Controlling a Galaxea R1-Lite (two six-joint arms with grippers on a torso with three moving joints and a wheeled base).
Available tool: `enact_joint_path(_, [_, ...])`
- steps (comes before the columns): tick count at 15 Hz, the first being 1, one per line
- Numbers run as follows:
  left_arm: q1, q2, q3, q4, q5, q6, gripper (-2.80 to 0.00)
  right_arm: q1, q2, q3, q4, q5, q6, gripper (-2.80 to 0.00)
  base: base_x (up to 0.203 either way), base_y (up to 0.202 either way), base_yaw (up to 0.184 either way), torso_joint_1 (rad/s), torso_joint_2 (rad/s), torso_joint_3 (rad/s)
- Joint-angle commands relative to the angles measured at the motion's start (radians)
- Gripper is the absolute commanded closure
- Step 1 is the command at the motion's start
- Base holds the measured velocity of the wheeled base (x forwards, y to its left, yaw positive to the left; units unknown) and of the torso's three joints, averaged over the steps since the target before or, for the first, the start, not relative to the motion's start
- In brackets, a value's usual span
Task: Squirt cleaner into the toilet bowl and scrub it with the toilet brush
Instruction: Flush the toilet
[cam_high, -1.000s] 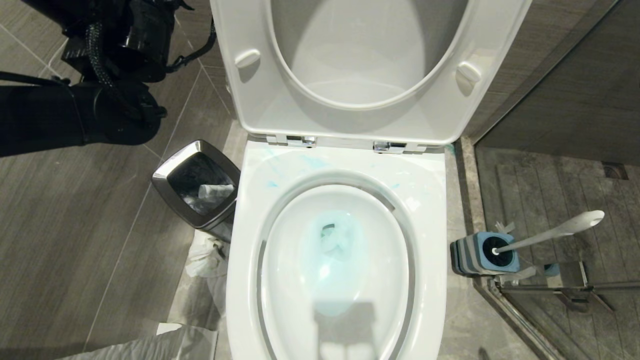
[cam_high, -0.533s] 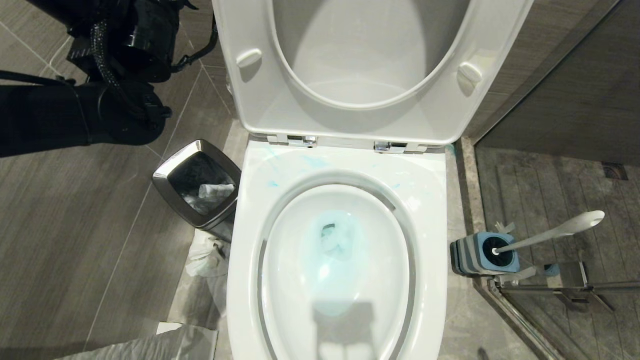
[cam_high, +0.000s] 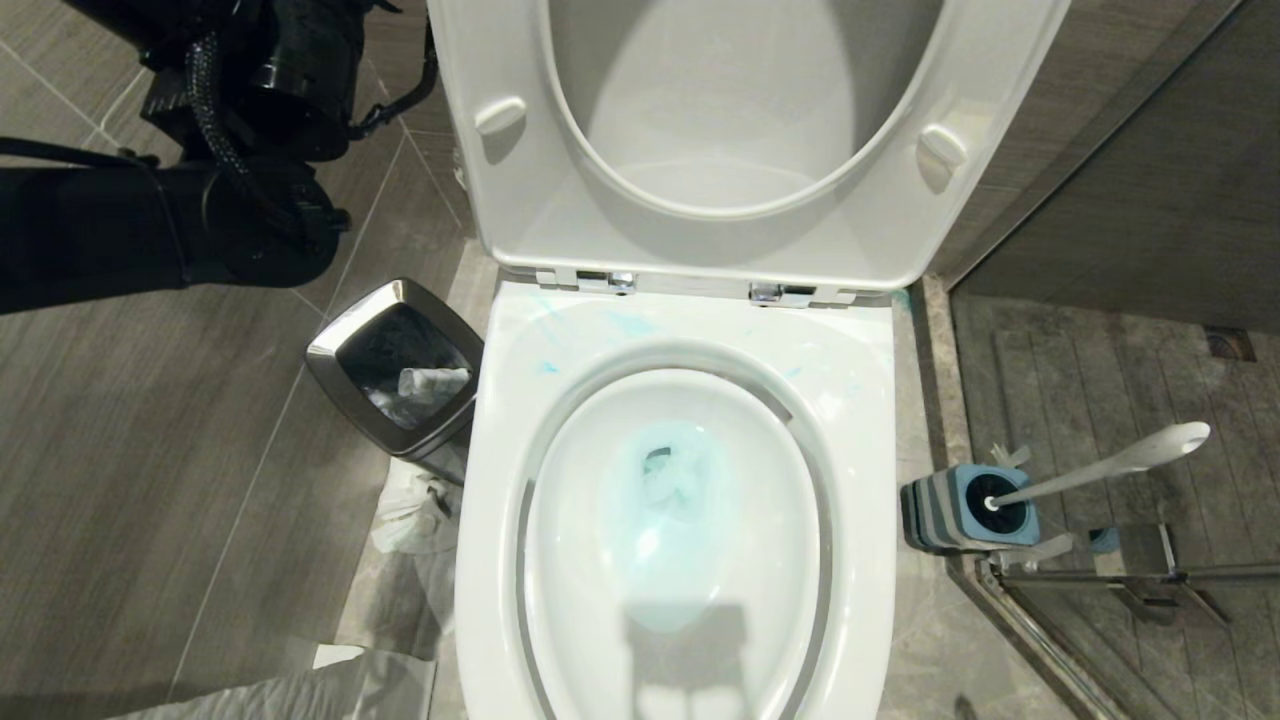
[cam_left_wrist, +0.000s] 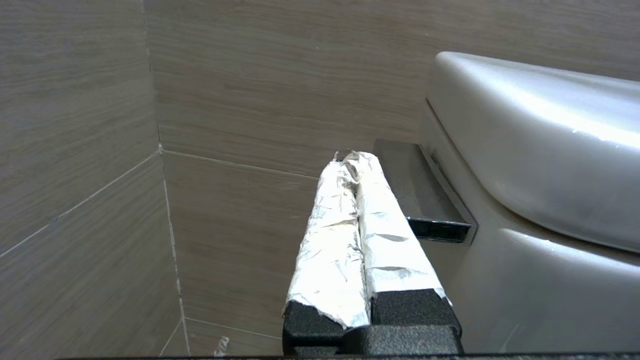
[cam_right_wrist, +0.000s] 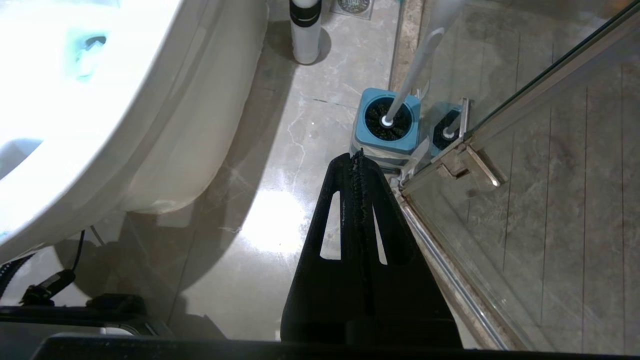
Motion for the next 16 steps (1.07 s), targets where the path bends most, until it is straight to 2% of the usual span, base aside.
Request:
enact_joint_path(1, [-0.003, 0.008, 0.0, -0.006, -0.01, 0.001, 0.0, 0.0, -0.001, 0.012, 0.0, 0.0, -0.001, 0.0, 0.0, 0.0, 0.0, 0.0, 0.0, 0.0])
enact_joint_path(3, [-0.011, 0.016, 0.001, -0.008, -0.03, 0.001, 0.0, 0.0, -0.001, 0.012, 0.0, 0.0, -0.001, 0.0, 0.0, 0.0, 0.0, 0.0, 0.0, 0.0])
enact_joint_path(16, [-0.075, 0.096, 0.015, -0.017, -0.03, 0.001, 0.0, 0.0, -0.001, 0.012, 0.0, 0.0, -0.001, 0.0, 0.0, 0.0, 0.0, 0.0, 0.0, 0.0])
